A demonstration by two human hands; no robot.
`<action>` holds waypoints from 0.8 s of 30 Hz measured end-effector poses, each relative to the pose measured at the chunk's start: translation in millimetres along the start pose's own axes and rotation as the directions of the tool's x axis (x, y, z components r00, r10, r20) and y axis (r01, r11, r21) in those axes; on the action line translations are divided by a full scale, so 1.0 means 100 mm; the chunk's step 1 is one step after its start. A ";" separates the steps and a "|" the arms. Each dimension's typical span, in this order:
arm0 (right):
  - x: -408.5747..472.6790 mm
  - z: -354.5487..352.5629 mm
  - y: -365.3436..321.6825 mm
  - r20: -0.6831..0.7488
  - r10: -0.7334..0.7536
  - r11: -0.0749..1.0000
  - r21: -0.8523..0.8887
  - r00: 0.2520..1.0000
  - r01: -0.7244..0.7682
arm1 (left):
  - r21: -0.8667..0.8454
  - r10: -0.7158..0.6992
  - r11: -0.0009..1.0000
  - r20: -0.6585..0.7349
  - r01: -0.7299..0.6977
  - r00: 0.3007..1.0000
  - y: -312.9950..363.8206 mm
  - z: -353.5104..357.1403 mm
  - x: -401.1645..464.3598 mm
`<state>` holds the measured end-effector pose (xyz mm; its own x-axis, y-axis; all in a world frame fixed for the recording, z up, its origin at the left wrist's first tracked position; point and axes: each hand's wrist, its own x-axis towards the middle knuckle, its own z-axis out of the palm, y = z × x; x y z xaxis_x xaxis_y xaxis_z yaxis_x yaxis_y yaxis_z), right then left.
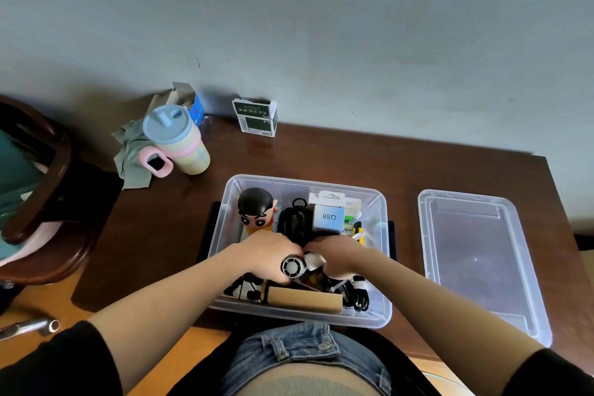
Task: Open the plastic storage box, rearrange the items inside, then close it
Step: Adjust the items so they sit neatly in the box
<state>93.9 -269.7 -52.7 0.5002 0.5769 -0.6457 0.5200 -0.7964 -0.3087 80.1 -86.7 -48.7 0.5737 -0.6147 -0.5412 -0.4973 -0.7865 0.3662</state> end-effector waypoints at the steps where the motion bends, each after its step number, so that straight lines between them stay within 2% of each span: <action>1: 0.01 0.00 0.00 0.000 0.003 1.000 -0.010 1.000 -0.003 | -0.003 0.007 1.000 0.004 -0.007 1.000 0.00 0.00 0.00; 7: 0.13 0.04 -0.09 0.004 0.052 0.992 -0.113 0.999 -0.051 | -0.203 -0.008 0.979 0.092 0.026 0.996 -0.07 -0.12 -0.02; 13: 0.19 0.13 -0.14 -0.106 0.057 0.983 -0.170 0.993 -0.074 | -0.358 -0.088 0.931 -0.039 0.068 0.995 -0.10 -0.09 -0.09; 19: -0.03 0.18 -0.10 -0.164 -0.060 0.984 -0.175 0.985 0.031 | -0.465 -0.219 0.880 -0.215 0.098 0.952 -0.09 -0.09 -0.08; 24: -0.23 0.17 -0.06 -0.194 -0.022 0.999 -0.028 0.981 0.017 | -0.520 -0.292 0.849 -0.313 0.094 0.903 -0.01 -0.08 -0.08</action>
<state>67.3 -281.2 -47.7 0.6136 0.6188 -0.4905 0.5479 -0.7809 -0.2999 80.5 -81.5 -38.7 0.8677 -0.3439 -0.3588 -0.0296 -0.7565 0.6533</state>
